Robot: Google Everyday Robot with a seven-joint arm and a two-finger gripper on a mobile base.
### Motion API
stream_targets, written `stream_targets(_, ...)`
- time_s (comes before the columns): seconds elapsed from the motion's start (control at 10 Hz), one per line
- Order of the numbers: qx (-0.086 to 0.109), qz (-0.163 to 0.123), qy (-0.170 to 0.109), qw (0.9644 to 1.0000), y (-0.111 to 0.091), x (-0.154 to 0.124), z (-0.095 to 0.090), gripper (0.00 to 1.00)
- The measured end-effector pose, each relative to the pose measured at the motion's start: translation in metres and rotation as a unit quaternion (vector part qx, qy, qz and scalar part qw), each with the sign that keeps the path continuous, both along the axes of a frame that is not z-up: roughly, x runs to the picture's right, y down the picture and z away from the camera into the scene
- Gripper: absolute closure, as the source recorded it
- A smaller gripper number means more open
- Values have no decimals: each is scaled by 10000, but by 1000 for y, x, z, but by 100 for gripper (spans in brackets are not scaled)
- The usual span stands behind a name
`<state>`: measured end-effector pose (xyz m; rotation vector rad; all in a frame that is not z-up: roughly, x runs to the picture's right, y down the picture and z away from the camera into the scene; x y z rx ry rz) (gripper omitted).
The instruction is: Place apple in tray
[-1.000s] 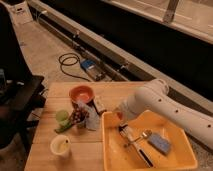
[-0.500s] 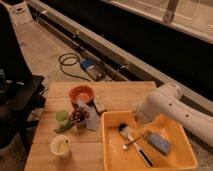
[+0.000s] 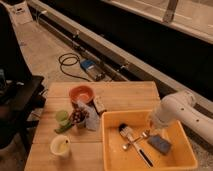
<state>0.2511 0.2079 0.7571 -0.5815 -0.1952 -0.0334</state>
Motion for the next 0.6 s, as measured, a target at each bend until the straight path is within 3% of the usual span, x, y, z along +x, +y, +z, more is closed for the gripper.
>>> stream_targets(0.3,31,287,-185,9994,3,-18,-3,20)
stream_targets(0.6,142,354,-270,9989,-3,-31,-10,20)
